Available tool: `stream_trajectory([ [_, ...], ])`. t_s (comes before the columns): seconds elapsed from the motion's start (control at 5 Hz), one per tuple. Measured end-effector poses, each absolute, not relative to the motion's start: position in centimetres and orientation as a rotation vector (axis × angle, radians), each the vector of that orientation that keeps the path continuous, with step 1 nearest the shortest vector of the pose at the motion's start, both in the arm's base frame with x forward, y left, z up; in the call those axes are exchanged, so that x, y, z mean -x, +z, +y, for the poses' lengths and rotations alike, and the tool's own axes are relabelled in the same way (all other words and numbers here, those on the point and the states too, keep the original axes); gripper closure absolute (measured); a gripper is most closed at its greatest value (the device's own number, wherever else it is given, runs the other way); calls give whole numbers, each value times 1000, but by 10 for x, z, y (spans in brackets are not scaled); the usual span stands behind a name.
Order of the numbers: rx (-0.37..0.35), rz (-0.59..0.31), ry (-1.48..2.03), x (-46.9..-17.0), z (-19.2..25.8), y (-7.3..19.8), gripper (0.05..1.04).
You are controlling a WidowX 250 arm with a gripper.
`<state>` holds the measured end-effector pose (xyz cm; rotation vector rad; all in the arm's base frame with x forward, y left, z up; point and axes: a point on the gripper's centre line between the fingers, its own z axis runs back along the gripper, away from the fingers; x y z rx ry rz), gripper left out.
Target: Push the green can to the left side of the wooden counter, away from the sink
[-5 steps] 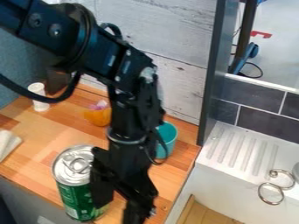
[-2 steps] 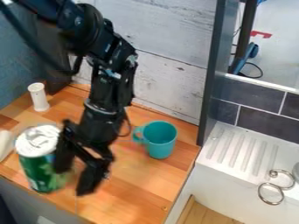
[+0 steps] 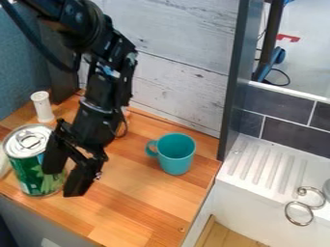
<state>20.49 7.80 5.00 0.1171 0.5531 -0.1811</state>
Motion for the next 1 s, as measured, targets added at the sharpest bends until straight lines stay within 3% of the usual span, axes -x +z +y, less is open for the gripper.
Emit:
stream_trajectory([
  [0.2,-111,550,-191,-198,76,51,85],
  [0.8,-118,272,-112,-168,66,121,85],
  [1.0,-92,247,-32,-165,79,140,85],
])
